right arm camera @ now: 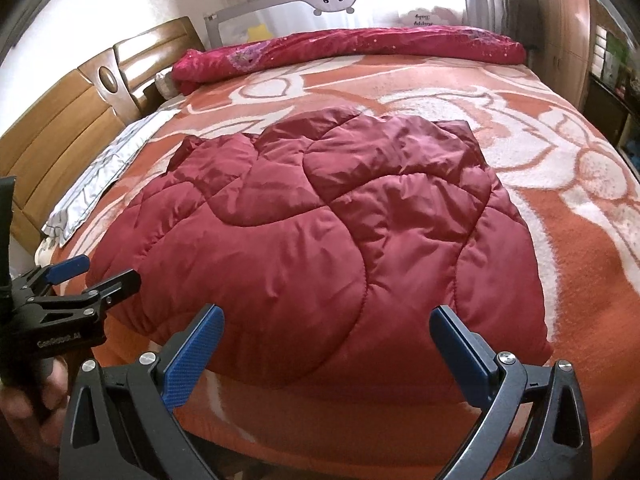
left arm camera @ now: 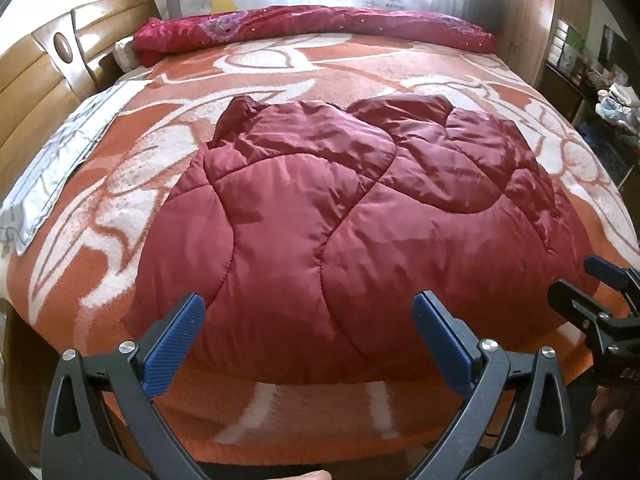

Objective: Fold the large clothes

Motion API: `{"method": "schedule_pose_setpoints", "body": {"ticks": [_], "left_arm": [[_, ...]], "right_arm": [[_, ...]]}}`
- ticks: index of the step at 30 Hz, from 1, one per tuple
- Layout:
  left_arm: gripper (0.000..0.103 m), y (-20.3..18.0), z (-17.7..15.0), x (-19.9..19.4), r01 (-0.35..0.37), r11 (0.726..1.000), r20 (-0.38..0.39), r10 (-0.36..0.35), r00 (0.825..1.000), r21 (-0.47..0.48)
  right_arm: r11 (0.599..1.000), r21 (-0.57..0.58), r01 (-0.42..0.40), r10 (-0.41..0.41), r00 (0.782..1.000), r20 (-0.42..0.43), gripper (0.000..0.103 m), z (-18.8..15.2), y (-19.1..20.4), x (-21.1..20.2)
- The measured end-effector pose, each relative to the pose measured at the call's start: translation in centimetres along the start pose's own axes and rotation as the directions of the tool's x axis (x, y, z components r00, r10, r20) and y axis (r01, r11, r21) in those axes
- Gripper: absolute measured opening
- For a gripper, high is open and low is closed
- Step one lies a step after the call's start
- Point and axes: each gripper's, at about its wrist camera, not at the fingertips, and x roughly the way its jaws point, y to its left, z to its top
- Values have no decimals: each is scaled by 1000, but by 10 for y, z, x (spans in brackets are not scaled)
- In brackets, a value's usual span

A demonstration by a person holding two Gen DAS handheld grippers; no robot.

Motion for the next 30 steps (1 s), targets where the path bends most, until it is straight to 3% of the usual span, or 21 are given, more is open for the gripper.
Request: {"method": "schedule_pose_setpoints", "body": {"ticks": [30], "left_arm": [[103, -5, 2, -2, 15, 1000, -10, -15, 1000, 11]], "right_arm": [[1000, -15, -12, 12, 1000, 11, 103, 11, 6, -8]]}}
